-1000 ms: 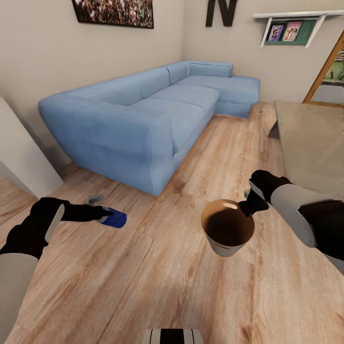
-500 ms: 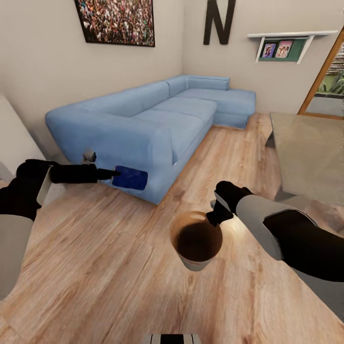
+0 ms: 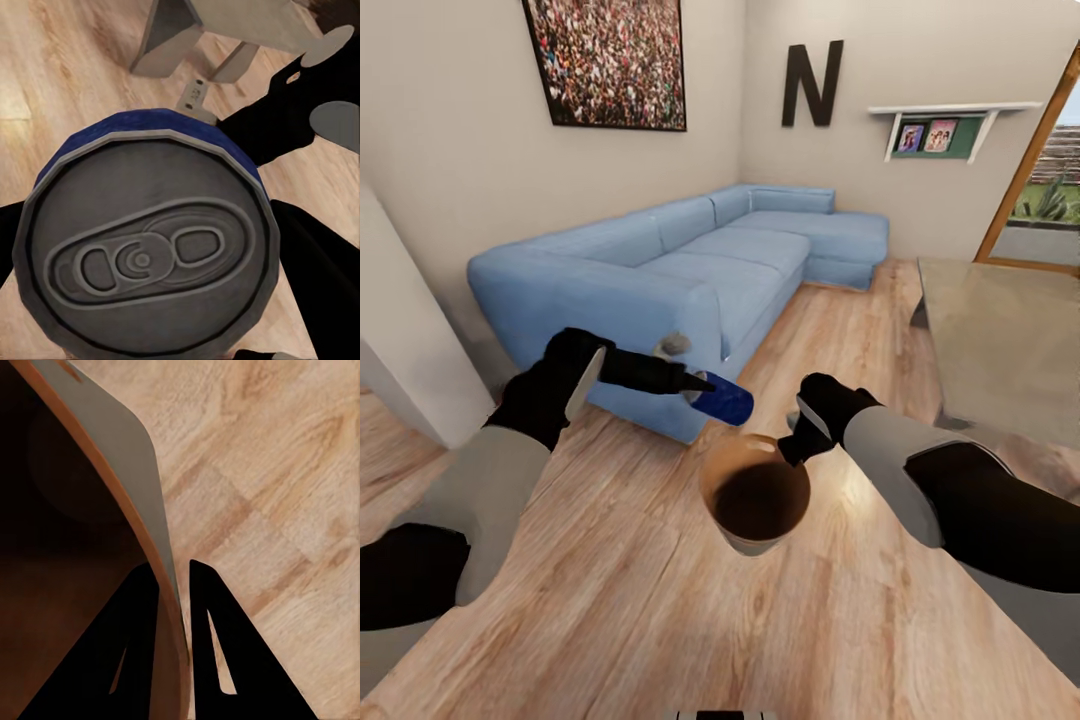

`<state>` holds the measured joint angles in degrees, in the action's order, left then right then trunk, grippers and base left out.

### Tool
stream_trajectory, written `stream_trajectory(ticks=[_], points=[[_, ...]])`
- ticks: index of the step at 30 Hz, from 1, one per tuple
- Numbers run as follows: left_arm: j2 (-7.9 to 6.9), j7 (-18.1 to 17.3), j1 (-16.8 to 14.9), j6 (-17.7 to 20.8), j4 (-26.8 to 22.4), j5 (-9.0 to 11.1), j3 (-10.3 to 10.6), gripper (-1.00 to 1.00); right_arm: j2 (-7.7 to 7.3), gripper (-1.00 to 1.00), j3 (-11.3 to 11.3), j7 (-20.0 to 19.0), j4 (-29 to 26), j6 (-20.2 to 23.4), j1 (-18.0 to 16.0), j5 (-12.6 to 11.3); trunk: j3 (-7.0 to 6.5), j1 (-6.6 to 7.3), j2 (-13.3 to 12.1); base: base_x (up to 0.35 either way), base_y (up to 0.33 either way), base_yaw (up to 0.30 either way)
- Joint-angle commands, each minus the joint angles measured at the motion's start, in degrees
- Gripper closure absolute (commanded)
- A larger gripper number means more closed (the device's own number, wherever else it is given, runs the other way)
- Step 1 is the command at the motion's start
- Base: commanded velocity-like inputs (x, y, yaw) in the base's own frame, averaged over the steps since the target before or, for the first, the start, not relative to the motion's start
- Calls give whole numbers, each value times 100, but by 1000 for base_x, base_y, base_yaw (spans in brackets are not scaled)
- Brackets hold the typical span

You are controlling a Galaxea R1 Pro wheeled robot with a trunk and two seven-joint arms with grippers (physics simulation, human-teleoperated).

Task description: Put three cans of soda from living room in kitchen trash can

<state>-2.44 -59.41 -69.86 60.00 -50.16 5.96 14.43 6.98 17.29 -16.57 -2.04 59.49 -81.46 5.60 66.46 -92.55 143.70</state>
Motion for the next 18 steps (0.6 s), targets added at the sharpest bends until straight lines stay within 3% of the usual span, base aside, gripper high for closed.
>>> stream_trajectory(ticks=[1, 5, 11, 18], points=[[95, 152, 3, 0, 49, -3, 106, 100, -5, 100, -97, -34, -19, 15, 1, -113, -23, 2, -2, 0, 0, 0], [333, 424, 13, 0, 134, 1, 365, 100, -4, 100, -134, -31, -53, 30, 2, -112, -67, 7, -5, 0, 0, 0], [426, 740, 35, 0, 151, 1, 433, 100, -2, 100, -137, -30, -63, 35, 1, -112, -67, 7, -5, 0, 0, 0], [682, 1288, 82, 0, 207, 8, 541, 100, 24, 100, -130, -27, -111, 38, -1, -111, -67, 7, -5, 0, 0, 0]])
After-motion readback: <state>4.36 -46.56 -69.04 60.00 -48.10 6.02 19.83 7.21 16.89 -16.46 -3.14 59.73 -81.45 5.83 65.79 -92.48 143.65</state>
